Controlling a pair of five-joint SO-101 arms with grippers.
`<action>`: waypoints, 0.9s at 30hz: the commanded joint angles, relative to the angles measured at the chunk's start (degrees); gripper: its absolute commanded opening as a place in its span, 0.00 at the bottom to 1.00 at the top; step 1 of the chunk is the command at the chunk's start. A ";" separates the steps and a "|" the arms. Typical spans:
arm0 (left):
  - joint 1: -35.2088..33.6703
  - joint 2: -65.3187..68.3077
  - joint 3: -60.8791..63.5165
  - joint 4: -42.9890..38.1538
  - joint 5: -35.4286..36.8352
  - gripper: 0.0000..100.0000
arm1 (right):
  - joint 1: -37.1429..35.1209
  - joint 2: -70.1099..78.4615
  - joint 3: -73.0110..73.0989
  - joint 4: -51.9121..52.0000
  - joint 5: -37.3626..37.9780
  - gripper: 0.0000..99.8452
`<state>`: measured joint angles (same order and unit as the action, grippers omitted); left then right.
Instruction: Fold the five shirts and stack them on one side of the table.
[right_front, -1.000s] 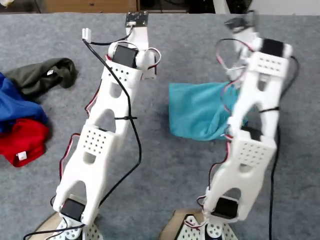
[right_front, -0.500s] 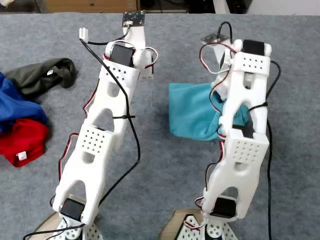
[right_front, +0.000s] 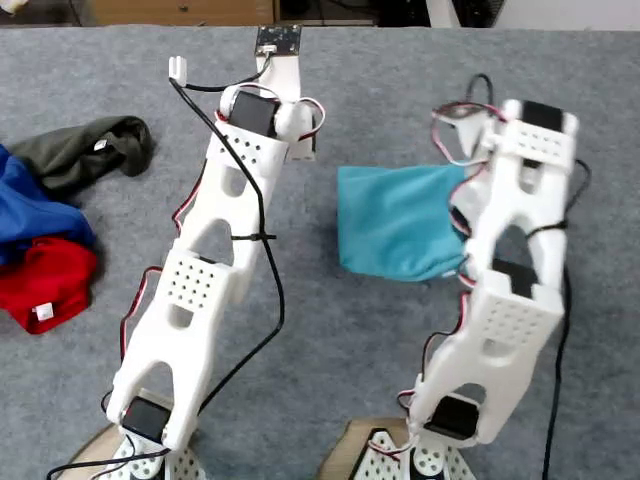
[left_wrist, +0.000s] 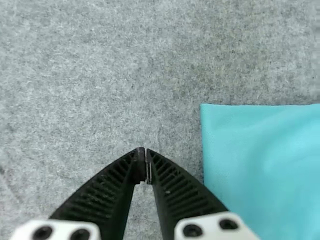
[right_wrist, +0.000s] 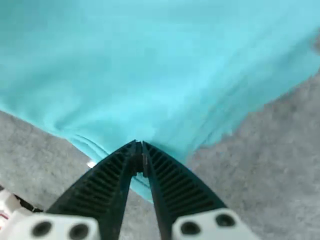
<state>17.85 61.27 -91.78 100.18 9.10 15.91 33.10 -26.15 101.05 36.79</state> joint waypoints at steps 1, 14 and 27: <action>1.41 -3.91 -0.09 0.70 -0.53 0.02 | 5.67 -4.26 0.84 0.18 2.73 0.01; 4.75 -4.44 0.09 0.62 1.05 0.02 | 9.01 -10.42 -2.77 0.70 1.67 0.00; 14.77 -1.63 0.00 -6.15 11.25 0.02 | 2.15 -13.23 5.32 -3.34 -1.14 0.00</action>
<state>31.74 61.27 -91.52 97.63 19.65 19.08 20.44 -23.52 100.44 37.14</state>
